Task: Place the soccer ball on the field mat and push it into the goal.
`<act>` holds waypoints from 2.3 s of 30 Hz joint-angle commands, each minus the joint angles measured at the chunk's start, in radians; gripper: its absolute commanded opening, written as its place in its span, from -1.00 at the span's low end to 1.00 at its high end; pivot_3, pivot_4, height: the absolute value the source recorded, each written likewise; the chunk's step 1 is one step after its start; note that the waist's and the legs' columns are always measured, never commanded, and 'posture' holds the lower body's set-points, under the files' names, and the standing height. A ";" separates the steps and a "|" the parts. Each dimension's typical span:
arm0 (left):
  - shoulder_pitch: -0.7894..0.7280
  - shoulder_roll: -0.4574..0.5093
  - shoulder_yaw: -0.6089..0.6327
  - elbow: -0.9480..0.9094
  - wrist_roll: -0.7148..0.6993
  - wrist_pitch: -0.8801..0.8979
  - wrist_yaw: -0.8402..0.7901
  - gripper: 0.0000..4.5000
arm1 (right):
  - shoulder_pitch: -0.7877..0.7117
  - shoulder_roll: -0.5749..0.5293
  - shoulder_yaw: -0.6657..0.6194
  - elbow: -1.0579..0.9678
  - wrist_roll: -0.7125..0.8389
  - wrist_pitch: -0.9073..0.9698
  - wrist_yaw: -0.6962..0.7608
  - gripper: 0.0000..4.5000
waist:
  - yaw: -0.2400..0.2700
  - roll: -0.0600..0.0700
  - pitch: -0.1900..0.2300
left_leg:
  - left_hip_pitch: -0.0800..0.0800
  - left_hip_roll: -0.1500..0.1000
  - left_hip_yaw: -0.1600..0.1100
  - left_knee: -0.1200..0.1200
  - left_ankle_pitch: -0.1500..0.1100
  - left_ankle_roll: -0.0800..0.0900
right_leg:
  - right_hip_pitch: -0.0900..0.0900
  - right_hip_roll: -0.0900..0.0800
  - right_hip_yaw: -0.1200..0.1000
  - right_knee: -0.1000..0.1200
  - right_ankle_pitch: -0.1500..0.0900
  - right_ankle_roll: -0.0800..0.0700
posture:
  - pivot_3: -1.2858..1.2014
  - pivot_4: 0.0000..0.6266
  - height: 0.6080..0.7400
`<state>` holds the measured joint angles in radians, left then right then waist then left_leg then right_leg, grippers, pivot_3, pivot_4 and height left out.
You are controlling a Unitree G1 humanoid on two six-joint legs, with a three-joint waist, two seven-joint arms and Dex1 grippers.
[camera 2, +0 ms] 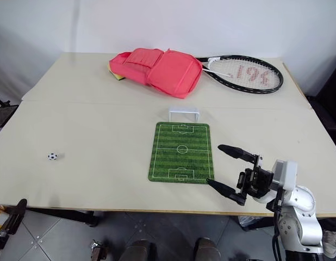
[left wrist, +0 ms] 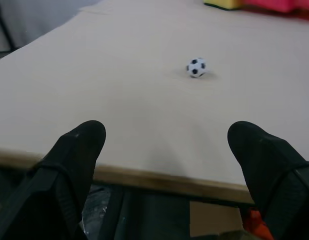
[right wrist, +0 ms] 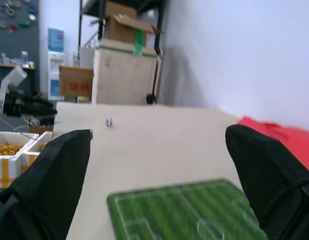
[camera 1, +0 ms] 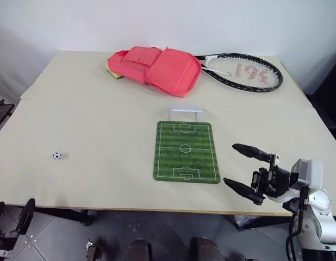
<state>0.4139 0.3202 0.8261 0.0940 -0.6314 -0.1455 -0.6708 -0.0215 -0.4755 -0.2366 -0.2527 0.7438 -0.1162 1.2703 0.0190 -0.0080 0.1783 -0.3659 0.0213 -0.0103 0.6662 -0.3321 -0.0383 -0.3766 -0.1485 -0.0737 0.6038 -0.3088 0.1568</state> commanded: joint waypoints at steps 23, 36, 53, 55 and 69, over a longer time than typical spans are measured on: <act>-0.543 0.262 -0.260 0.208 0.206 0.235 0.262 0.99 | 0.018 -0.064 -0.009 0.146 -0.015 -0.072 0.179 1.00 | -0.008 0.000 -0.001 | 0.001 0.000 0.000 0.000 0.001 -0.001 | 0.000 0.001 0.000 0.005 0.000 0.000 | 0.03 -0.52 1.00; -0.510 0.241 -0.288 0.225 0.214 0.246 0.235 -0.04 | 0.088 -0.049 -0.062 0.248 0.013 -0.168 0.275 1.00 | 0.002 0.001 -0.001 | 0.001 0.000 0.000 0.000 0.001 -0.001 | 0.000 0.001 0.000 0.005 0.000 0.000 | 0.03 -0.52 1.00; -0.768 0.306 -0.703 0.004 0.178 0.243 -0.425 -0.61 | 0.108 -0.187 -0.167 0.272 0.018 -0.157 0.290 1.00 | 0.007 0.002 0.000 | 0.000 -0.001 0.001 0.001 0.001 -0.001 | 0.001 0.000 0.001 0.004 0.001 0.001 | 0.03 -0.52 1.00; -0.812 0.294 -0.786 0.005 0.222 0.225 -0.465 -0.61 | 0.118 -0.208 -0.183 0.277 0.019 -0.153 0.299 1.00 | 0.004 0.002 0.000 | 0.000 -0.001 0.001 0.000 0.001 -0.001 | 0.001 0.001 0.001 0.004 0.001 0.001 | 0.03 -0.52 1.00; -1.025 0.018 -1.119 0.187 0.474 0.187 -0.418 -0.61 | 0.232 -0.301 -0.264 0.253 0.000 -0.130 0.258 1.00 | 0.006 0.002 0.000 | -0.001 -0.002 0.003 0.001 0.002 0.000 | 0.001 0.001 0.002 0.001 0.002 0.004 | 0.03 -0.52 1.00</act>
<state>-0.6016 0.3418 -0.2855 0.2861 -0.1739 0.0521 -1.0968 0.2023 -0.7808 -0.4775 0.0540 0.7336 -0.2553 1.5281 0.0254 -0.0060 0.1784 -0.3667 0.0196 -0.0077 0.6675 -0.3301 -0.0377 -0.3757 -0.1479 -0.0715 0.6045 -0.3066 0.1609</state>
